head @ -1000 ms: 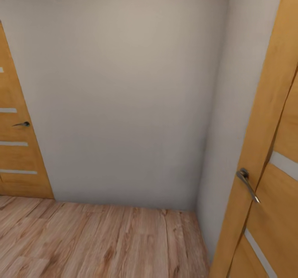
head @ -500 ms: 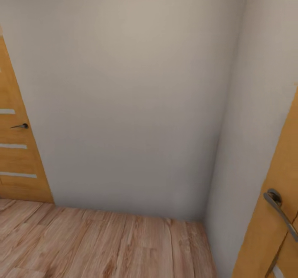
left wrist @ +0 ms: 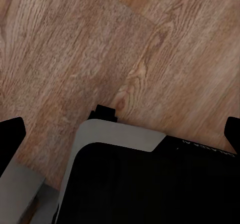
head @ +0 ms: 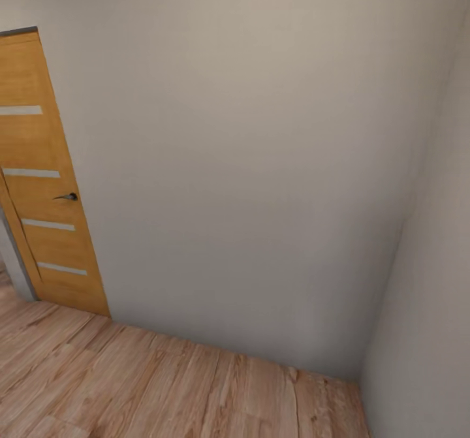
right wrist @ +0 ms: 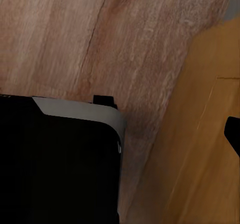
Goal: Move the two storage containers from the living room to the garage. In the garage, place one container on the floor and stack the other container on top of it (either order is fine).
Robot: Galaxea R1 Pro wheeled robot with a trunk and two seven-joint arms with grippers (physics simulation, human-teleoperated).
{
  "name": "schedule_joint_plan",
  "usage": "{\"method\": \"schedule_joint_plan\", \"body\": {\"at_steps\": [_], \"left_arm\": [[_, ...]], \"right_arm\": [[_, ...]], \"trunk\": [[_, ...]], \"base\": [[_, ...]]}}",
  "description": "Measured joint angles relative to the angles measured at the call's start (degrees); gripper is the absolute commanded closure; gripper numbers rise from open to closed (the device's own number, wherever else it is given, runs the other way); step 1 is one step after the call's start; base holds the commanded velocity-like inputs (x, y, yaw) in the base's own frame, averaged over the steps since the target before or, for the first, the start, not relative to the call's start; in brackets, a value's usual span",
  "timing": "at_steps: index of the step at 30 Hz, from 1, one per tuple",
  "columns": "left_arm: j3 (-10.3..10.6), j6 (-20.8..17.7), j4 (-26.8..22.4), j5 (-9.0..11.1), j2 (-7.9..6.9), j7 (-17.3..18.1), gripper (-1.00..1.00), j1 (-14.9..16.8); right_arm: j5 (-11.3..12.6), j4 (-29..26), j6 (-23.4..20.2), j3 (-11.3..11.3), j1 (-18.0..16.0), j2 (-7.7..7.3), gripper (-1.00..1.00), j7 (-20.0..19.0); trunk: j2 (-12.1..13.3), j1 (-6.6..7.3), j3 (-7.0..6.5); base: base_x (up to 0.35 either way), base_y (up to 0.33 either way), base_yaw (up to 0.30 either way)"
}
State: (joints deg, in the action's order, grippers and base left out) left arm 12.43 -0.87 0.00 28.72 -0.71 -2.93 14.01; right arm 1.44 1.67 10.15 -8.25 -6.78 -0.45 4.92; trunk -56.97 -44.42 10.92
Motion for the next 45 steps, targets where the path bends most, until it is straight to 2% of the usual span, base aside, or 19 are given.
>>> {"method": "schedule_joint_plan", "body": {"at_steps": [19,31,36,45], "left_arm": [[0.0,0.1,0.0,0.0,0.00,0.0,-1.00,0.0],[0.0,0.2,-0.1,0.0,0.00,0.0,-1.00,0.0],[-0.3,0.4,-0.5,-0.2,-0.01,0.0,-1.00,0.0],[-0.3,0.4,-0.2,0.0,0.00,0.6,-1.00,0.0]], "right_arm": [[0.0,0.0,0.0,0.0,0.0,0.11,-1.00,0.0],[-0.1,0.0,0.1,0.1,0.0,0.20,-1.00,0.4],[-0.3,0.0,0.3,0.0,0.0,1.00,-1.00,0.5],[-0.4,0.0,0.3,0.0,0.0,0.82,-1.00,0.4]], "trunk": [[0.0,0.00,0.00],[0.0,-0.03,0.00],[0.0,-0.03,0.00],[0.0,-0.03,0.00]], "base": [[0.314,0.000,0.269],[0.021,0.000,0.269],[0.000,0.000,0.270],[0.000,0.000,0.272]]}}
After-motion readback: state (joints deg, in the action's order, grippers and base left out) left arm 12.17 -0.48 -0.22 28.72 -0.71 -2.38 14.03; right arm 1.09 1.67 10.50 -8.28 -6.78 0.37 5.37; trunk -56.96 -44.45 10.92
